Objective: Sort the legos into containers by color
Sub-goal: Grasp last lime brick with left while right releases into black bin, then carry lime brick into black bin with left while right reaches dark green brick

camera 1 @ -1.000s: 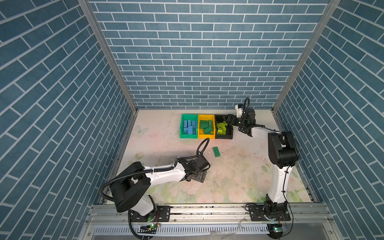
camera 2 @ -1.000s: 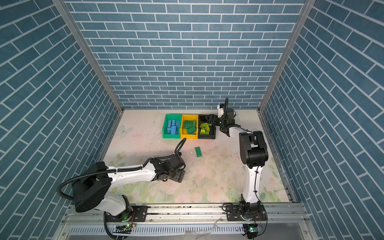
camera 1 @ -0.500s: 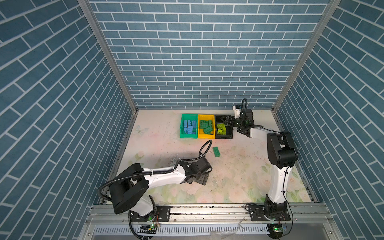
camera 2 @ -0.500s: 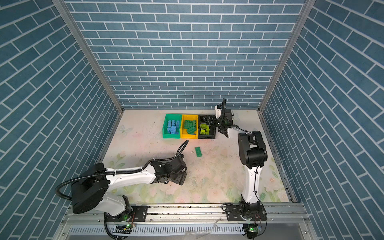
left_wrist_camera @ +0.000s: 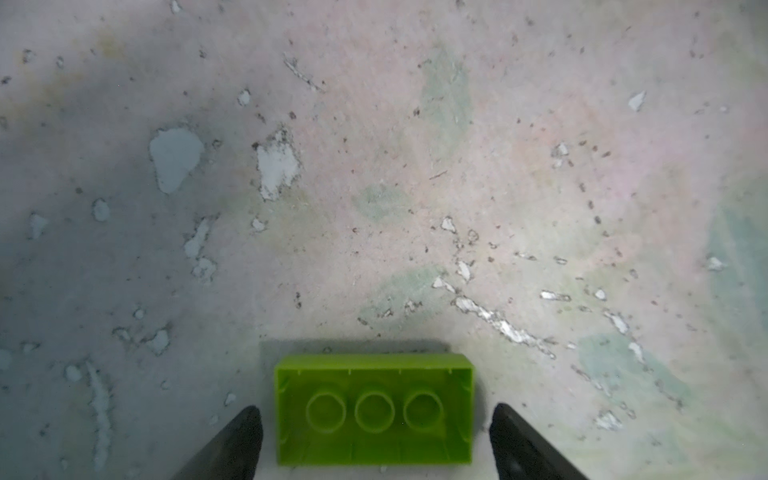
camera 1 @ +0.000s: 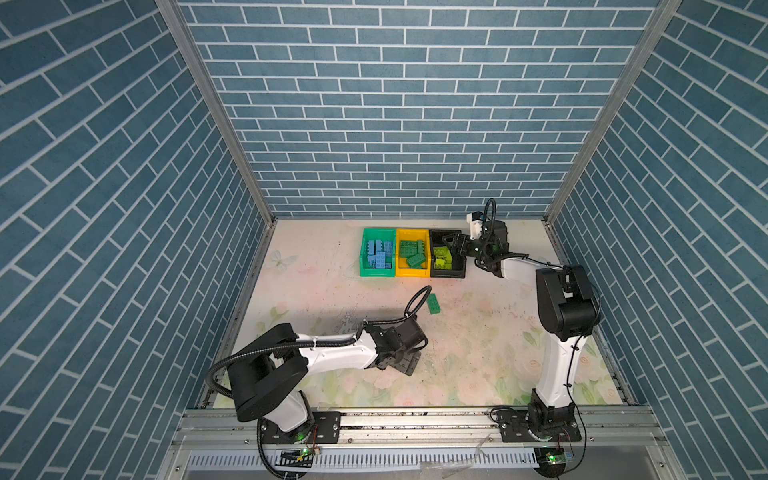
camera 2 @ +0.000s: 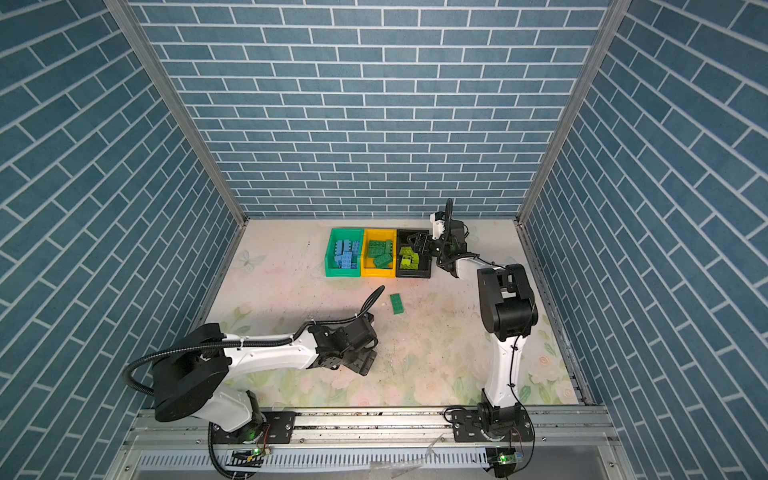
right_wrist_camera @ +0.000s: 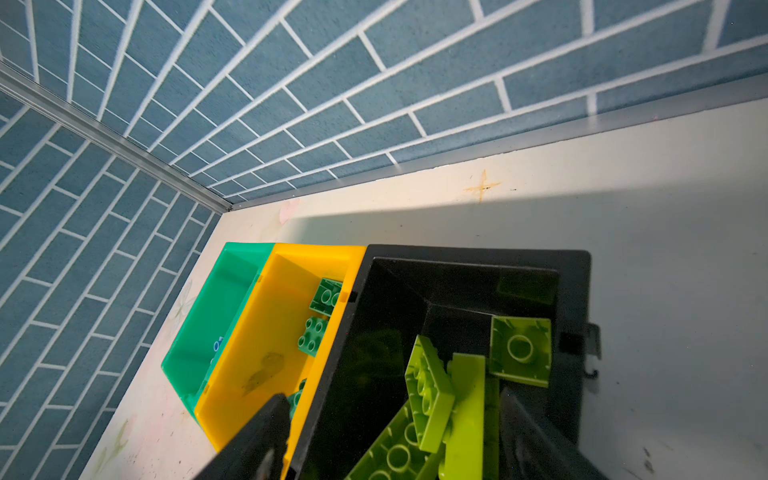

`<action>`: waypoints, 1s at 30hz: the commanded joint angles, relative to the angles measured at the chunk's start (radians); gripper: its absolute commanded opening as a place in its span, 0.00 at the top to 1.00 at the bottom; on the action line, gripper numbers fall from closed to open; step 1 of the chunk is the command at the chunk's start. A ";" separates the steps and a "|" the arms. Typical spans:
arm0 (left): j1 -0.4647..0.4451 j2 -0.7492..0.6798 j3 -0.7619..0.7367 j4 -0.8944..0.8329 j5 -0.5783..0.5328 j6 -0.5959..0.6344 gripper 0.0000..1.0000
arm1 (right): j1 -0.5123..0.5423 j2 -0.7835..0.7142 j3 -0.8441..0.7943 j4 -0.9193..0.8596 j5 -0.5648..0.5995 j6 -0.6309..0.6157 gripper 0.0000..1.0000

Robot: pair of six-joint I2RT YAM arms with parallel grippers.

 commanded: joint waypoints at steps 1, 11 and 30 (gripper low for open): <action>-0.005 0.028 0.024 0.008 -0.039 0.016 0.12 | 0.004 -0.048 -0.022 -0.013 0.001 -0.024 0.20; -0.005 0.054 0.049 -0.011 -0.053 0.030 0.32 | 0.004 -0.080 -0.060 -0.020 0.007 -0.023 0.21; 0.162 0.016 0.196 0.151 0.104 0.129 0.41 | -0.006 -0.330 -0.298 -0.029 0.051 -0.047 0.23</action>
